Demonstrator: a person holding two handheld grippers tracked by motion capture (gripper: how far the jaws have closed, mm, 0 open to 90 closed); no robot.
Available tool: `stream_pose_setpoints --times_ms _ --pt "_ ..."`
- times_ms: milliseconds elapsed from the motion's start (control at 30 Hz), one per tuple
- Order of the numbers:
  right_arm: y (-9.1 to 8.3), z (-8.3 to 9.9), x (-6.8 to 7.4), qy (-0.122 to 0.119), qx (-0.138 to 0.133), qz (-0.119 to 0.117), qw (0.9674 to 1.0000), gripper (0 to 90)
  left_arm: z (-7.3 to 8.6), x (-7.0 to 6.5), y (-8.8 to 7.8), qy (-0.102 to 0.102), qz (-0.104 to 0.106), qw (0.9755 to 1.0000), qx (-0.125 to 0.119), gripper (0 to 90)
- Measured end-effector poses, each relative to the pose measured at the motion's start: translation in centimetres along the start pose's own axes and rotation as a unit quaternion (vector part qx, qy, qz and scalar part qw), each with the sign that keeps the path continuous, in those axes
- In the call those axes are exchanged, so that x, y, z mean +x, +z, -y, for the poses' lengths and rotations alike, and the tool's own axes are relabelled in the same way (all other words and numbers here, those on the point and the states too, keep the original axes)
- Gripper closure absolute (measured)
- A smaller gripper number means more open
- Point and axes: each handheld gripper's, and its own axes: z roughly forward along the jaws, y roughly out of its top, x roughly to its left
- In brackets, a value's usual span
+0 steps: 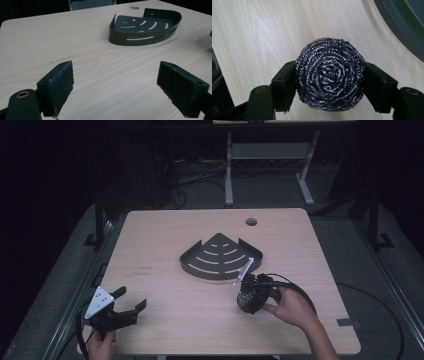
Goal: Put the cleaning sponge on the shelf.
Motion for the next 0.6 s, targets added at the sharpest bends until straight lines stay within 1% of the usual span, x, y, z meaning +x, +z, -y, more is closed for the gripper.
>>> stream_pose_setpoints --times_ms 133,200,333,467,533,600 --pt "-0.17 -0.27 -0.06 -0.004 0.001 0.002 1.0 31.9 -0.04 0.0 -0.04 0.001 0.0 1.0 -0.001 13.3" --pt "-0.25 -0.35 -0.14 -0.003 -0.003 0.0 1.0 31.9 -0.01 0.03 -0.06 0.0 0.0 1.0 0.0 13.2" --pt "-0.2 -0.47 -0.23 -0.002 0.002 -0.002 1.0 31.9 -0.05 -0.01 -0.02 0.001 0.0 1.0 -0.001 13.2" --pt "-0.36 -0.63 -0.37 -0.004 0.0 0.0 1.0 31.9 -0.02 -0.02 -0.03 0.001 0.0 1.0 0.0 13.2" --pt "-0.46 -0.75 -0.44 -0.001 0.002 -0.001 1.0 31.9 -0.01 -0.01 -0.02 0.0 0.0 1.0 0.0 13.3" --pt "-0.54 -0.9 -0.54 -0.004 0.002 0.001 1.0 31.8 -0.05 -0.03 -0.01 0.001 0.0 1.0 -0.001 13.3"
